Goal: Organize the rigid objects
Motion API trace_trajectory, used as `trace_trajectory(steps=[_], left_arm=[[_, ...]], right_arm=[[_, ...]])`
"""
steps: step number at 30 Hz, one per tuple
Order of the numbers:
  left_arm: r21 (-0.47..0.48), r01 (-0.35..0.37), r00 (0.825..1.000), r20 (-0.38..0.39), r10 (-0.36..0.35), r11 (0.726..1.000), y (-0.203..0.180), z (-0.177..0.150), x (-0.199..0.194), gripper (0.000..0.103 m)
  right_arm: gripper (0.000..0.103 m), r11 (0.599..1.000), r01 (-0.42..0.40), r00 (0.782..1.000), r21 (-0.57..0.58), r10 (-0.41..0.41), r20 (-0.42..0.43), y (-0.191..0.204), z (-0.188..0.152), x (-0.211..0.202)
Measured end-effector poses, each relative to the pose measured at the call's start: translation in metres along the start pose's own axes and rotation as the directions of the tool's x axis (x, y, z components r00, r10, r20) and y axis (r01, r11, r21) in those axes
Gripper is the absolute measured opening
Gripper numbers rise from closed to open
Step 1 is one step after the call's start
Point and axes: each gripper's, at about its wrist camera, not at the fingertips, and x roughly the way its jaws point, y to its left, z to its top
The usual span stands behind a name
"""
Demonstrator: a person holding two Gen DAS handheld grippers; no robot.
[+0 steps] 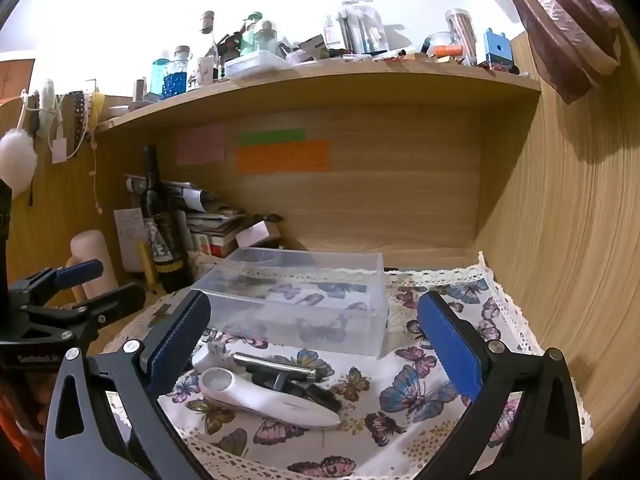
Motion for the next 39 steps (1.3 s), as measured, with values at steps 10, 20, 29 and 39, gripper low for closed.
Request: trace_trajectory(steps=[10, 20, 29, 39], left_arm=[[0.006, 0.007, 1.0, 0.004, -0.007, 1.0, -0.004, 0.002, -0.0001, 0.103], [0.017, 0.007, 1.0, 0.01, -0.007, 1.0, -0.0052, 0.004, -0.0044, 0.103], [0.016, 0.006, 1.0, 0.017, -0.006, 1.0, -0.0039, 0.0046, -0.0045, 0.103], [0.02, 0.009, 1.0, 0.021, -0.01, 1.0, -0.0068, 0.0072, -0.0064, 0.103]], right_arm=[[0.103, 1.0, 0.005, 1.0, 0.002, -0.005, 0.0, -0.0012, -0.0024, 0.0008], [0.103, 1.0, 0.0, 1.0, 0.002, 0.0, -0.004, 0.0014, -0.0025, -0.0006], [0.103, 1.0, 0.001, 1.0, 0.003, -0.001, -0.002, 0.0023, -0.0024, -0.0031], [0.103, 1.0, 0.001, 1.0, 0.008, -0.001, -0.003, 0.0015, -0.0036, -0.0042]])
